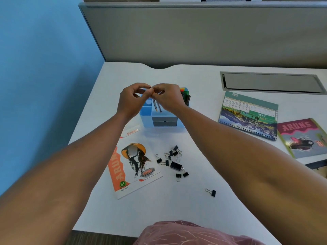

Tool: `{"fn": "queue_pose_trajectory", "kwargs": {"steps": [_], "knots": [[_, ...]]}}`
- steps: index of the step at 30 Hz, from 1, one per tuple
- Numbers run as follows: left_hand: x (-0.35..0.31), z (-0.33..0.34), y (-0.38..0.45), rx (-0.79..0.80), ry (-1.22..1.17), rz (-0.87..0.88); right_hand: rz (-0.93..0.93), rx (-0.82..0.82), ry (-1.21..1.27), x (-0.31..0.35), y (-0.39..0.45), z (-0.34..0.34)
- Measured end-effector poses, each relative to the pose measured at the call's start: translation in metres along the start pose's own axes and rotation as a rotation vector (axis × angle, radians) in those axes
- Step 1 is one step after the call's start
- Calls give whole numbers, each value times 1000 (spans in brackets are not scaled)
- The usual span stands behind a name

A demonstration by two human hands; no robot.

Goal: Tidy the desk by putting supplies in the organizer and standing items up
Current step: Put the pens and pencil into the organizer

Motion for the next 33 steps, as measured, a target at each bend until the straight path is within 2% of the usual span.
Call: {"fn": "queue_pose_trajectory", "kwargs": {"steps": [5,10,16,22,27,33], "knots": [[-1,-14,10,-23,47,26,20,5,50,8,11,12],[11,-25,15,-131,-7,-60,77,-22,127,10,22,18],[28,-35,10,-410,-405,-372,239,-70,242,-8,33,22],[41,-28,4,-468,-664,-515,344,-18,399,-14,33,27],[48,-24,1,-395,-639,-538,380,12,423,-15,34,24],[50,-21,1,-59,-369,-437,357,-58,377,-14,43,17]]}}
Point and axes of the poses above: each hand's wrist, its own y-axis towards the middle knuckle, its own z-axis out of the palm, x = y × z, the point moved 4 cm from there along y, towards the middle knuckle, and after that the axes turned 11 degrees about z, right-handed, at the moved point
